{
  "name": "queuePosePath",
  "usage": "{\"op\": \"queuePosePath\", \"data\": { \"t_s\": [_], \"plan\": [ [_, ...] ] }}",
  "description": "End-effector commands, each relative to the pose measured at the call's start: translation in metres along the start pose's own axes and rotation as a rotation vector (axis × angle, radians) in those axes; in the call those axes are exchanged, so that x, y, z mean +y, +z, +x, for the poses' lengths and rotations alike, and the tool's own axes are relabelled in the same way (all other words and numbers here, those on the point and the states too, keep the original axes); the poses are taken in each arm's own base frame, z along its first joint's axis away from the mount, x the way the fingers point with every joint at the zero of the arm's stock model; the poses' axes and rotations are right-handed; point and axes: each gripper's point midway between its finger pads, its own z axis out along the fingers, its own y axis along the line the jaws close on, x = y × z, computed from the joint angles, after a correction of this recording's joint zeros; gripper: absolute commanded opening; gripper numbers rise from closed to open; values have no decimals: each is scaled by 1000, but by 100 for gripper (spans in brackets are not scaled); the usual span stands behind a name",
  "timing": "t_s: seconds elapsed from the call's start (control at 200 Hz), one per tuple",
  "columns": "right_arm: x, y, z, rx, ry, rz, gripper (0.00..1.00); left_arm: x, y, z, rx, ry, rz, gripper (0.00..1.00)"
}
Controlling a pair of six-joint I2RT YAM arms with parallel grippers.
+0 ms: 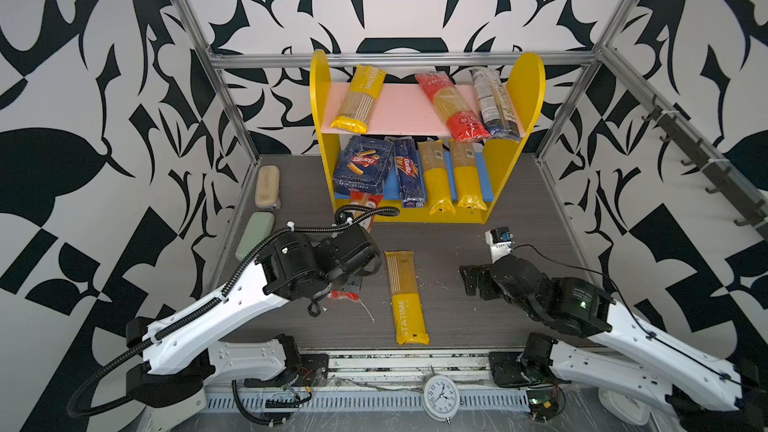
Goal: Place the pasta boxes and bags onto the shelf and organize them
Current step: 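Carry the red-and-white bag with the left gripper up toward the pink top board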
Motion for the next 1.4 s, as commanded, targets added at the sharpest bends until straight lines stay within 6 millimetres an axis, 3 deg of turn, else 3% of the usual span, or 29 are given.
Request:
{"op": "queuePosePath", "data": {
  "t_s": [0.0,0.345,0.815,1.235,1.395],
  "plan": [
    [1,-13,-20,-63,13,-13,100,5,-24,-28,-114,21,-10,0],
    [3,-27,-31,-91,3,-36,100,-6,-72,-80,-278,25,37,0],
    [4,-39,-41,-116,-11,-56,100,-36,-101,-139,-397,102,25,0],
    [4,-55,-59,-164,-16,-58,100,-19,-120,-215,-549,37,15,0],
    [3,-59,-66,-180,-14,-48,100,-25,-127,-251,-652,23,47,0]
  ]
}}
